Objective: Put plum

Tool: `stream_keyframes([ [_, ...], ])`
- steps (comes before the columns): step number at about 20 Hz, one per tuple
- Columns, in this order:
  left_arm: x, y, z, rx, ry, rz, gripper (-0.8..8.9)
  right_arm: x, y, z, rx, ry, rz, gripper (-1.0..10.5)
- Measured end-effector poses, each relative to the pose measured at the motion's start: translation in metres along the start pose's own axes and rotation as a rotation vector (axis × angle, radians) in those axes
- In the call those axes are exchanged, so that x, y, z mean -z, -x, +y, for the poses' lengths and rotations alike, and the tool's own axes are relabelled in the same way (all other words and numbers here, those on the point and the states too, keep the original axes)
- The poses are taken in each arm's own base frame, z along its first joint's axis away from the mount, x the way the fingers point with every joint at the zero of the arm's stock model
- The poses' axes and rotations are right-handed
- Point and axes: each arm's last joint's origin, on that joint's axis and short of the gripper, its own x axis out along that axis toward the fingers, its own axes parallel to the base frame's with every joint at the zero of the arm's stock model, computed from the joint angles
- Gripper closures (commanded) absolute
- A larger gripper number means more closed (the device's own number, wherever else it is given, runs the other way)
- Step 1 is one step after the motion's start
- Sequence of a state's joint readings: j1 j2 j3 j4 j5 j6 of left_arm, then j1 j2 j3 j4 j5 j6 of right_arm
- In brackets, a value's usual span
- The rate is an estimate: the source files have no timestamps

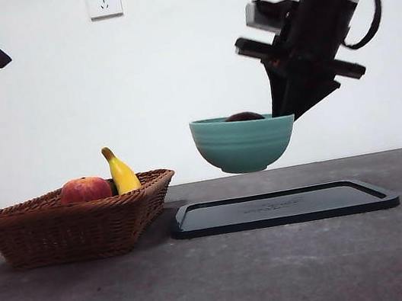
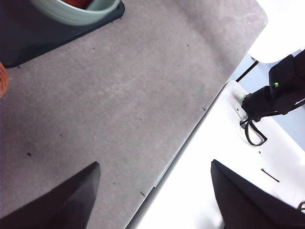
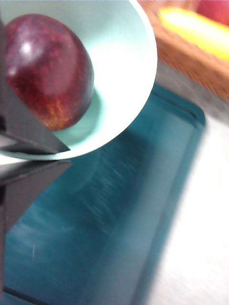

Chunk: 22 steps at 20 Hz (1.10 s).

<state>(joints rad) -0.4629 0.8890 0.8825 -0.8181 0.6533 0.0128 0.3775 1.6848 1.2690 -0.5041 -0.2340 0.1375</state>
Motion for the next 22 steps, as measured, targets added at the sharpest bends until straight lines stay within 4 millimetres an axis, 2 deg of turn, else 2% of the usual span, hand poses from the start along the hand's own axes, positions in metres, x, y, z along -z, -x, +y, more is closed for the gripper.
stream_keyframes([
  [4,0.0,0.0,0.0,0.0,0.0,0.0,4.39,-0.014,-0.029,-0.026,0.039,-0.037,0.019,9.4],
  [9,0.0,0.0,0.0,0.0,0.0,0.0,4.39,-0.011,-0.048,-0.041,0.058,-0.066,0.055,9.4],
  [15,0.0,0.0,0.0,0.0,0.0,0.0,4.39,-0.007,-0.053,-0.042,0.06,-0.066,0.084,9.3],
  [18,0.0,0.0,0.0,0.0,0.0,0.001,4.39,-0.007,-0.053,-0.042,0.059,-0.066,0.084,8.0],
  [22,0.0,0.0,0.0,0.0,0.001,0.001,4.39,-0.008,-0.052,-0.042,0.06,-0.066,0.081,7.8],
])
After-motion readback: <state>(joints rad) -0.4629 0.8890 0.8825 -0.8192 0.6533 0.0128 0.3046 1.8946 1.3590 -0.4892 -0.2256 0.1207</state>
